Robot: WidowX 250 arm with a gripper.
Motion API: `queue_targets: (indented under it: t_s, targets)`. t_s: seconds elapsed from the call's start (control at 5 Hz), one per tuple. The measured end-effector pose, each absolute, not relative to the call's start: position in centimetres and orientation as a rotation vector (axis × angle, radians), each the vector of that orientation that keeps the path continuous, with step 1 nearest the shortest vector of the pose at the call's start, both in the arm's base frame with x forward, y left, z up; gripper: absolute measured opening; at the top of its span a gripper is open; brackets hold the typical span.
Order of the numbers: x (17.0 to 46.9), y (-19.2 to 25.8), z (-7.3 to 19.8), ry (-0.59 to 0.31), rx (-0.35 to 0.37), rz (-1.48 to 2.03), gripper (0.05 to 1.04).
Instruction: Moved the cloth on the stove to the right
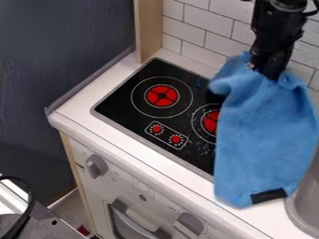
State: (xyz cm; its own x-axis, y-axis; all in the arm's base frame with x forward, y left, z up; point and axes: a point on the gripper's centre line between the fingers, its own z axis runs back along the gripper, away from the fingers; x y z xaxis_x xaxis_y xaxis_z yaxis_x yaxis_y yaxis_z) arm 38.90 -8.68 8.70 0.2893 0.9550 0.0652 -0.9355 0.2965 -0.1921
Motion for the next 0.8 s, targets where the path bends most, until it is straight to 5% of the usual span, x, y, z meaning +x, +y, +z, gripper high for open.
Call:
queue_targets:
  t_s: [0.8]
  targets:
    - [40.4,-3.8,13.8,-0.322,-0.226,1.299,0.062]
